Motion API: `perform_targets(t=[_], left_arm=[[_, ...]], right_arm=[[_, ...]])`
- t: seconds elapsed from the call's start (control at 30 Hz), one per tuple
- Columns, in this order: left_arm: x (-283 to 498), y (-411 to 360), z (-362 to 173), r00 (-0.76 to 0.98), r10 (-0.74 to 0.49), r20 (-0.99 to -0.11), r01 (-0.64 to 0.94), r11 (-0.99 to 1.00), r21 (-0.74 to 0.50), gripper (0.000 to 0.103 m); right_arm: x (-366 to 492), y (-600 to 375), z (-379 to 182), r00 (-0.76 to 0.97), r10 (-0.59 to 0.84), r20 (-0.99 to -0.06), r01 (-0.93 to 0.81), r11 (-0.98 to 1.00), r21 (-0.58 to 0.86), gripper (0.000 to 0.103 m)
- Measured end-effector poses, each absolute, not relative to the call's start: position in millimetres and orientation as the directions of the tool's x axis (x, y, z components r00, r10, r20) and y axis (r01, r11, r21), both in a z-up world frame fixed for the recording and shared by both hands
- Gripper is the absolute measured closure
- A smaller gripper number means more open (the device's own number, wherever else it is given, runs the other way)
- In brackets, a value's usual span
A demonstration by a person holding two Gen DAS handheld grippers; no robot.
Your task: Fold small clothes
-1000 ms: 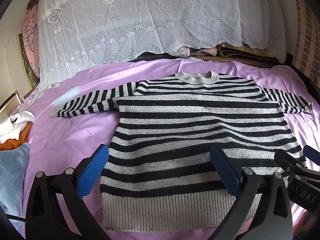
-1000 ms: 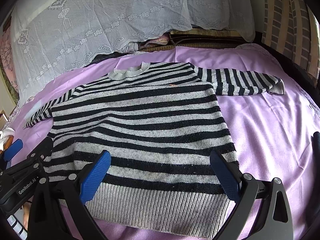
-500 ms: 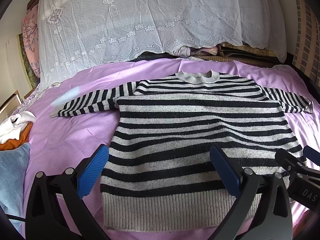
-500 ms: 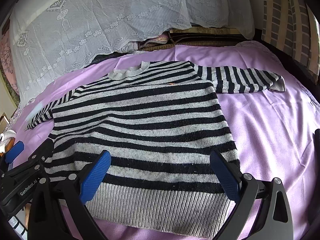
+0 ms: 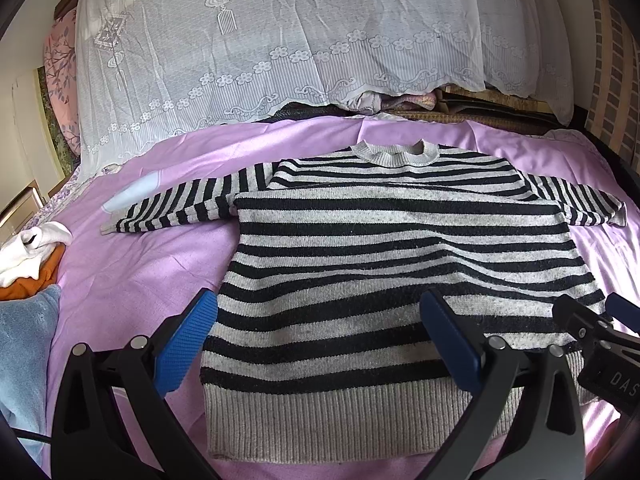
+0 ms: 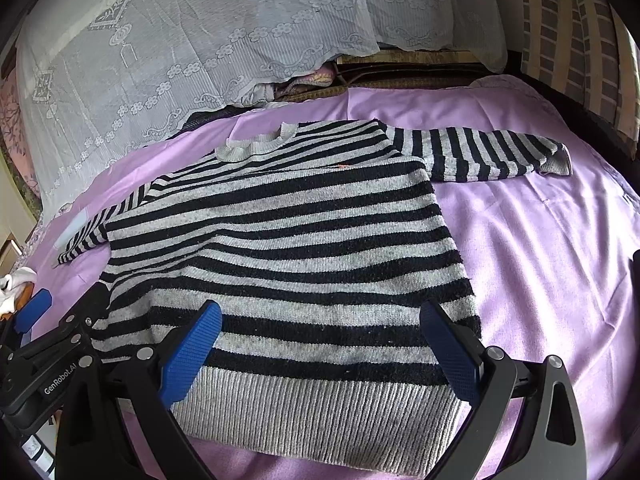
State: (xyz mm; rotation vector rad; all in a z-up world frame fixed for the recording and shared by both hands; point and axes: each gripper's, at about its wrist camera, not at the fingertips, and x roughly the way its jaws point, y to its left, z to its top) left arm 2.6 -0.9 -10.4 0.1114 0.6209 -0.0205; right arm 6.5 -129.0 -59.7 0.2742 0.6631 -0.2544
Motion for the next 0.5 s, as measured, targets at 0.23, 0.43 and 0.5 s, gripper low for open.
perform_targets(t=[0.23, 0.43, 0.5], left_arm=[[2.5, -0.9, -10.4, 0.813, 0.014, -0.582, 0.052, 0.994, 0.098, 0.004], [2.3, -0.7, -10.4, 0.813, 0.015, -0.582, 0.052, 0.994, 0.098, 0.004], [2.5, -0.7, -10.4, 0.813, 0.016, -0.582, 0.052, 0.994, 0.099, 0.004]], right_arm=[[7.0, -133.0, -59.0, 0.759, -0.131, -0.637, 0.319, 0.929, 0.188, 0.003], [7.2, -133.9, -58.0, 0.762, -0.144, -0.631, 0.324, 0.929, 0.179, 0.003], [7.1, -132.4, -57.4, 0.763, -0.151, -0.629, 0.323, 0.931, 0.169, 0.003]])
